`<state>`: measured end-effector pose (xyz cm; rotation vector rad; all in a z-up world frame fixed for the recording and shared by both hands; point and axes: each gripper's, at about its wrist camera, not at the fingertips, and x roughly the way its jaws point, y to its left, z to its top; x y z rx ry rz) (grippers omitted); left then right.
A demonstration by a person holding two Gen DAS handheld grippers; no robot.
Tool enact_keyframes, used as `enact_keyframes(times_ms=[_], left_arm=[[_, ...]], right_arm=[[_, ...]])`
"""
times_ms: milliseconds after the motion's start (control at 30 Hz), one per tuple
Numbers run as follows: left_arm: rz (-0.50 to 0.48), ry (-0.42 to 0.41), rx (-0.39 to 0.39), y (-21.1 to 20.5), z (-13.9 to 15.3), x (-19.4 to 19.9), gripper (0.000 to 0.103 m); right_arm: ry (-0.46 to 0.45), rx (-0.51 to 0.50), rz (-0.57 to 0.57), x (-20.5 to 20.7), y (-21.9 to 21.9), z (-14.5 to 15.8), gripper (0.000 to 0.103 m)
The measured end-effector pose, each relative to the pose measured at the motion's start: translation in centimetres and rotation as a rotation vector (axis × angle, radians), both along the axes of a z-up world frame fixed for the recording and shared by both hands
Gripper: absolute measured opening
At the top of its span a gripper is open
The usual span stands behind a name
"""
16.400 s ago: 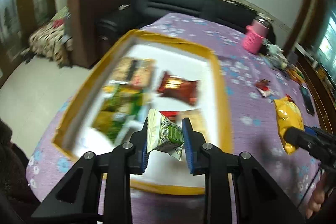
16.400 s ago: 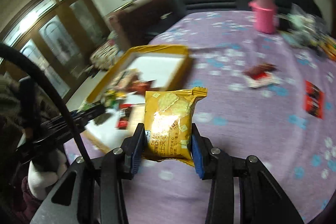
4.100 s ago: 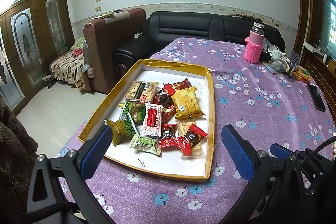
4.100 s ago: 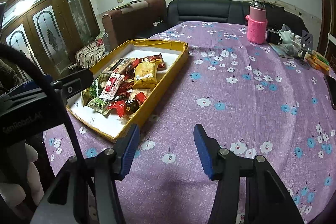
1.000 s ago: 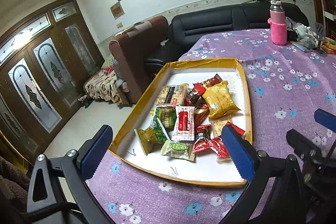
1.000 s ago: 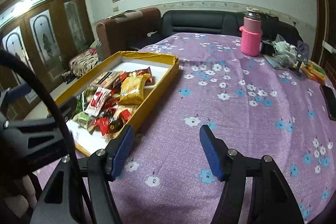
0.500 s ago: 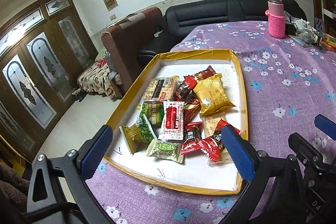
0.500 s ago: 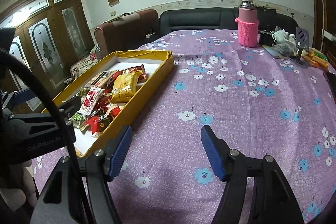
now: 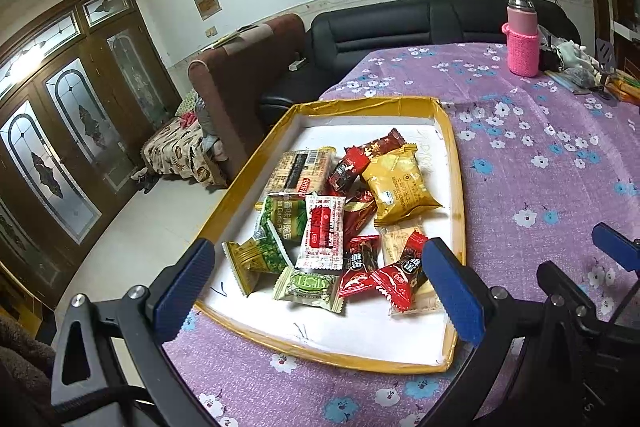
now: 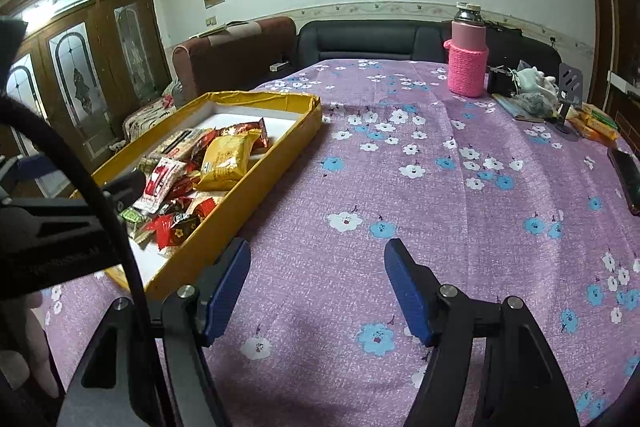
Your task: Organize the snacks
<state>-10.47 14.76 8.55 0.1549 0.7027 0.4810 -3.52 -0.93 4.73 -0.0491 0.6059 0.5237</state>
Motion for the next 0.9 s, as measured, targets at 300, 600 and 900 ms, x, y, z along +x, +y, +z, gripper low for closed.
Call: enact_keyframes(times_ms=[300, 600, 900], left_arm=[[0.033, -0.038, -0.027, 2.9, 1.3, -2.4, 0.103], [0.166, -0.105, -0.094, 8.8, 2.2, -5.5, 0.103], [0.086, -0.138, -0.092, 7.1, 2.1, -6.4, 0.103]], right_arm=[[0.011, 0.041, -0.036, 0.3, -1.2, 0.1, 0.072], [0.231, 0.248, 0.176, 0.4, 3.2, 4.9, 0.072], [0.118, 0.04, 0.12, -2.8, 4.2, 2.3, 0.072]])
